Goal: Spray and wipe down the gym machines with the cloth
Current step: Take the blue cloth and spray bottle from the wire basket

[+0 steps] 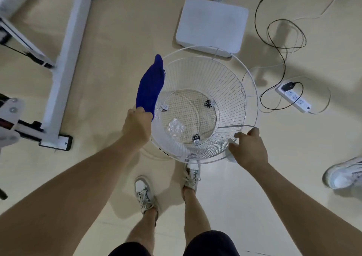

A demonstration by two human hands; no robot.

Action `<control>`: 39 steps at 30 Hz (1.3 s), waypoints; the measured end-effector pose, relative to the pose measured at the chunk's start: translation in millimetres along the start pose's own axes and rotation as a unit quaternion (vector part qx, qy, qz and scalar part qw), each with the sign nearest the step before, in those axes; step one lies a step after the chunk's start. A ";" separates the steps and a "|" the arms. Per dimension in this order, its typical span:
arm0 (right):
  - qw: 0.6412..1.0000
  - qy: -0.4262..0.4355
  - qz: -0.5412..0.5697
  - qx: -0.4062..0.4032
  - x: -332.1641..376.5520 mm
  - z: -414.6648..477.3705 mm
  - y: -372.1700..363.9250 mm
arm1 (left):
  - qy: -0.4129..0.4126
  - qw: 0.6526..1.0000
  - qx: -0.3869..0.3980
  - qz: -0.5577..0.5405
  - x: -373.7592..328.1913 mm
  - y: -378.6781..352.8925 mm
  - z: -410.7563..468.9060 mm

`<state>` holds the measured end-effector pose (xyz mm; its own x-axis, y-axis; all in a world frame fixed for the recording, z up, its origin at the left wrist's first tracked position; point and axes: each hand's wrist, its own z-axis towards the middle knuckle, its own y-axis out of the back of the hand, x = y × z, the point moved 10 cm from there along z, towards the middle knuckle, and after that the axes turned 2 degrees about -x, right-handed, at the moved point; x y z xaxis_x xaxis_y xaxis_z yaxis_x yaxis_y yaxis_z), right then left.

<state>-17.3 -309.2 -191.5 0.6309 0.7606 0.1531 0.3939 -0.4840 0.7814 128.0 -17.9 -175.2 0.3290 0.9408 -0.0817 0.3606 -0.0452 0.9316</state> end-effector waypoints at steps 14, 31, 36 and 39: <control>0.948 -0.037 0.275 -0.156 -18.4 -29.8 -10.9 | 0.075 0.996 0.035 -0.032 13.7 -20.0 -31.3; 0.975 -0.051 0.181 -0.116 -29.3 -52.4 -15.5 | 0.104 0.970 0.039 -0.217 14.1 7.7 -33.8; 0.975 -0.027 0.184 -0.119 -29.0 -84.1 -4.5 | 0.058 0.978 0.047 -0.196 7.8 29.8 -48.2; 0.976 -0.006 0.180 -0.126 -18.8 -99.2 13.9 | 0.051 0.972 0.009 -0.229 5.8 60.6 -53.9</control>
<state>-90.1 -287.3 -123.5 0.7069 0.5554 0.4380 -0.0292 -0.5958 0.8026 104.7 3.0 -100.1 0.0424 0.8916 -0.4508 0.4642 0.3819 0.7991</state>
